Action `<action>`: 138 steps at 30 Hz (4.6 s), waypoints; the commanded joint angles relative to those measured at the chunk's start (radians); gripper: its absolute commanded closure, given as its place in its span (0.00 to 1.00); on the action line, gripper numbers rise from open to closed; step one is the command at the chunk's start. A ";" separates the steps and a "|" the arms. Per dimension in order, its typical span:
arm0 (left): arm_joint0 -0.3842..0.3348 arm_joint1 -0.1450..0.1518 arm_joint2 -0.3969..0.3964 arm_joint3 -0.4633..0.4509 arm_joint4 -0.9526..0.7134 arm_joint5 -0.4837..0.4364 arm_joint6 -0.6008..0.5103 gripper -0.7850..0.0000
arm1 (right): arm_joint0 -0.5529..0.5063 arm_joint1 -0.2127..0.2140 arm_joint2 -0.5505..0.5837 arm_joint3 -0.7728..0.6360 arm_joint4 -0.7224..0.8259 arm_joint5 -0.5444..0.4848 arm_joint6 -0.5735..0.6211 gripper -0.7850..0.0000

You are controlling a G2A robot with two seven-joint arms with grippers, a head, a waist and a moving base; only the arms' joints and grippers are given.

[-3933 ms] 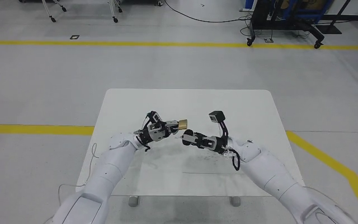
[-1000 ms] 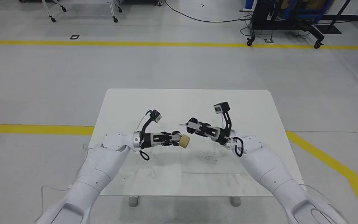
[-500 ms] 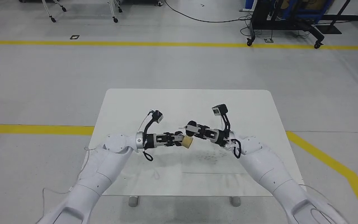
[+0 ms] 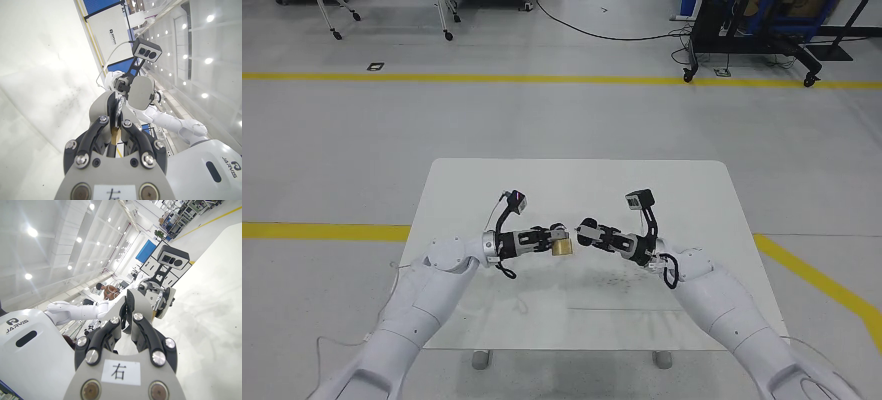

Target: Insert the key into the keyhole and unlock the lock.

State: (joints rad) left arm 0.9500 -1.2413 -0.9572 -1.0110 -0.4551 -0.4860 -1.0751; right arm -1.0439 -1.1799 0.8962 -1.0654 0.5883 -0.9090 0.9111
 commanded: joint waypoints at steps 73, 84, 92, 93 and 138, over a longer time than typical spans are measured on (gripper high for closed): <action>-0.159 -0.128 0.026 0.274 -0.238 0.350 0.146 1.00 | -0.348 -0.027 0.076 -0.500 -0.476 0.630 -0.876 1.00; -0.140 -0.128 0.017 0.249 -0.240 0.347 0.173 1.00 | -0.349 -0.028 0.075 -0.501 -0.471 0.626 -0.871 1.00; -0.074 -0.118 -0.059 0.178 -0.327 0.269 0.167 1.00 | -0.327 -0.056 0.009 -0.541 -0.717 0.690 -1.098 1.00; -0.071 -0.117 -0.062 0.173 -0.324 0.268 0.165 1.00 | -0.327 -0.060 0.002 -0.541 -0.739 0.694 -1.128 1.00; 0.008 -0.109 -0.127 0.032 -0.167 0.172 0.255 1.00 | -0.345 -0.162 -0.011 -0.485 -0.840 0.717 -1.277 1.00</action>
State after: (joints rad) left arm 0.9572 -1.3496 -1.0843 -0.9785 -0.6231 -0.3136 -0.8189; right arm -1.3893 -1.3399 0.8847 -1.5521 -0.2521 -0.1954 -0.3666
